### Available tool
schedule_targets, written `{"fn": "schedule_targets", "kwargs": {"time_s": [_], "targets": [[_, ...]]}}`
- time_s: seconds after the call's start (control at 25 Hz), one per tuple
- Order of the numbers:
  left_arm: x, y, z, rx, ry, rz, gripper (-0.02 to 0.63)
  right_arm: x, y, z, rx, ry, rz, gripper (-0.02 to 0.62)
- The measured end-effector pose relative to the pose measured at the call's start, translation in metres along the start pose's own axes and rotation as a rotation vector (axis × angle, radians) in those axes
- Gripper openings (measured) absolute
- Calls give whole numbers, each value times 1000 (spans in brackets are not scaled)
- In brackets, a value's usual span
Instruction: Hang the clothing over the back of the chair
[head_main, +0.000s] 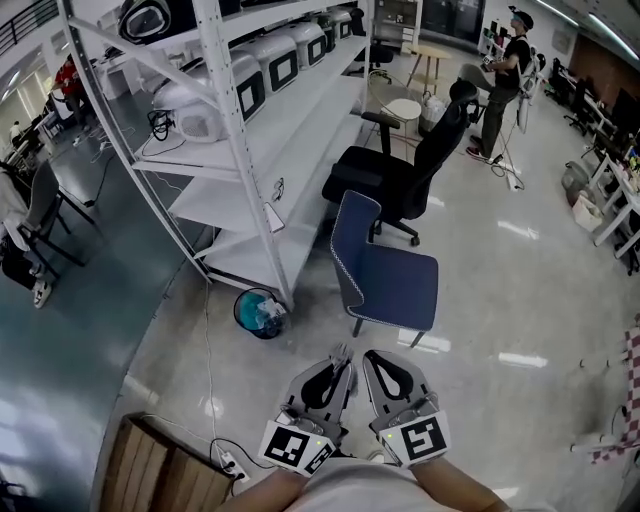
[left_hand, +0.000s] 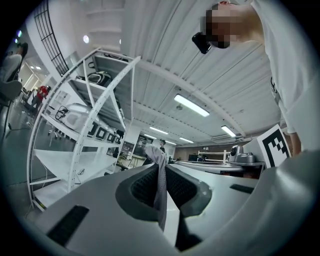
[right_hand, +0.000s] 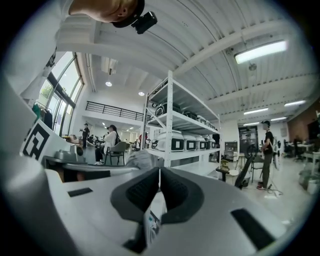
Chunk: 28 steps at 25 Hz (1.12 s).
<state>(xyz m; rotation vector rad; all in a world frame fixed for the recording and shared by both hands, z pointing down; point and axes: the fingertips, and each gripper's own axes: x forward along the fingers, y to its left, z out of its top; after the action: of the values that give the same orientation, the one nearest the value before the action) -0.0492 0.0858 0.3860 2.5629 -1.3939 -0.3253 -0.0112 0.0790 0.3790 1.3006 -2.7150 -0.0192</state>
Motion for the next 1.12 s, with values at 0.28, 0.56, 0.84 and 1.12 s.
{"fn": "schedule_targets", "kwargs": {"time_s": [0.28, 0.56, 0.84, 1.12], "targets": [[3, 42, 0, -38, 2, -29, 32, 38, 23, 1, 12, 13, 8, 18], [3, 68, 14, -37, -19, -30, 32, 59, 25, 12, 2, -3, -8, 18], [17, 73, 8, -46, 0, -39, 32, 69, 8, 10, 11, -7, -23, 18], [48, 89, 6, -22, 2, 0, 32, 98, -22, 5, 25, -20, 19, 18]]}}
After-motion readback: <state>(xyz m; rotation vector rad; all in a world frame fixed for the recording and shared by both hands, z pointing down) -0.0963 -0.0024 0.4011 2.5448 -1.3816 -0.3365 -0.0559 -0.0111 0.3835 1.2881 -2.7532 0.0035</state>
